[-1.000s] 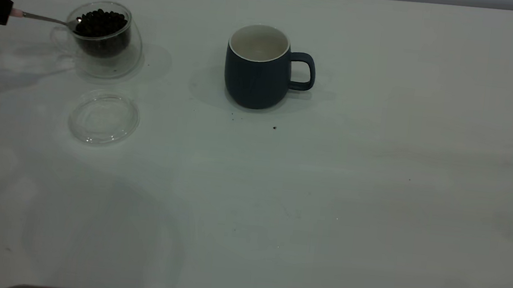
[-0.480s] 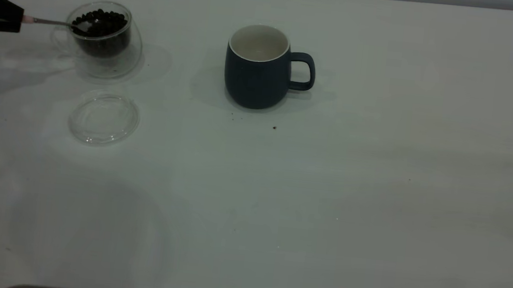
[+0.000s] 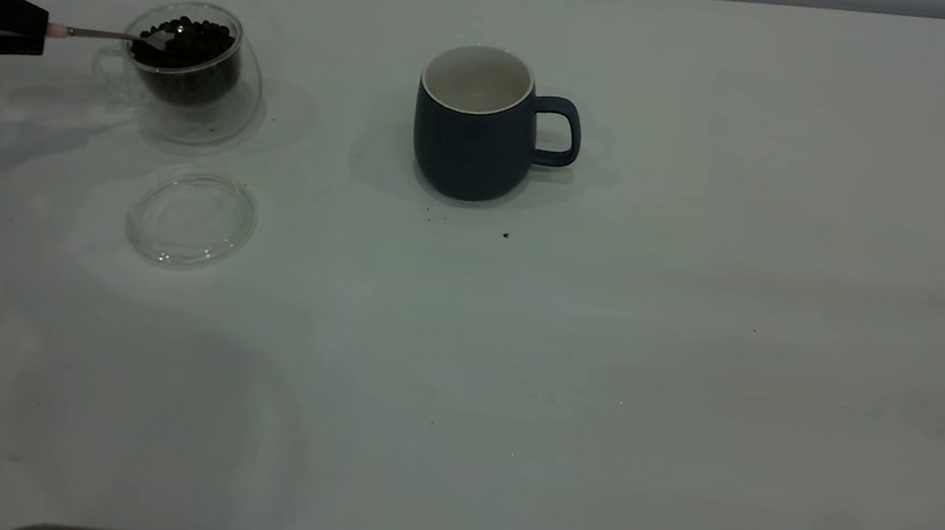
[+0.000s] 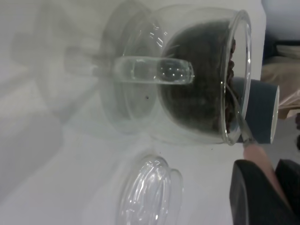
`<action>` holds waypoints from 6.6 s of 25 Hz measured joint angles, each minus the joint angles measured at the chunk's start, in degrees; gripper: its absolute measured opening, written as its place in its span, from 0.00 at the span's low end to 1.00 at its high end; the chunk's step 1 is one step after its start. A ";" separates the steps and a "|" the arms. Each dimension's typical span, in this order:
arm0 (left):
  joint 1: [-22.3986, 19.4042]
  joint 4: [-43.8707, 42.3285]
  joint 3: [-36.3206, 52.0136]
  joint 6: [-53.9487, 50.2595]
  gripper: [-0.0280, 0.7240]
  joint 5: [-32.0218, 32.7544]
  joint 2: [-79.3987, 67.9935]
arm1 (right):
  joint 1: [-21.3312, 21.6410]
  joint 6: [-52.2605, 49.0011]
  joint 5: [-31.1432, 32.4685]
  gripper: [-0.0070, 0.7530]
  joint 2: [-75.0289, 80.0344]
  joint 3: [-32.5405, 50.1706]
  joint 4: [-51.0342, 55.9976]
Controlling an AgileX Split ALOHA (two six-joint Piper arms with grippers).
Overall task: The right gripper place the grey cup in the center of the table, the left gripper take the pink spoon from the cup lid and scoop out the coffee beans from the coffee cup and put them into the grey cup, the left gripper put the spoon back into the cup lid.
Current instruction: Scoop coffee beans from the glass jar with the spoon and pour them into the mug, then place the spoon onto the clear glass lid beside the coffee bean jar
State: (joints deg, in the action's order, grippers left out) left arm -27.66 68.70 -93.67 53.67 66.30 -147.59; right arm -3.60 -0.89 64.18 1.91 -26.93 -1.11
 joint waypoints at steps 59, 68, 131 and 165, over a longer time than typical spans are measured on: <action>9.52 2.22 -0.31 -9.86 0.19 0.11 3.02 | 0.00 0.00 0.06 0.50 0.00 0.00 0.00; 15.46 3.49 -0.31 -10.07 0.19 0.11 3.02 | 0.00 0.00 0.06 0.50 0.00 0.00 0.00; 25.88 4.88 -0.31 38.32 0.19 -3.95 3.86 | 0.00 0.00 0.06 0.50 0.00 0.00 0.00; -2.66 -9.60 27.12 5.34 0.19 -1.84 22.46 | 0.00 0.00 0.06 0.50 0.00 0.00 0.00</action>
State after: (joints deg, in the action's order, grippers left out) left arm -30.32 59.10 -66.55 59.01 64.45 -125.14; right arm -3.60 -0.89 64.24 1.91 -26.93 -1.11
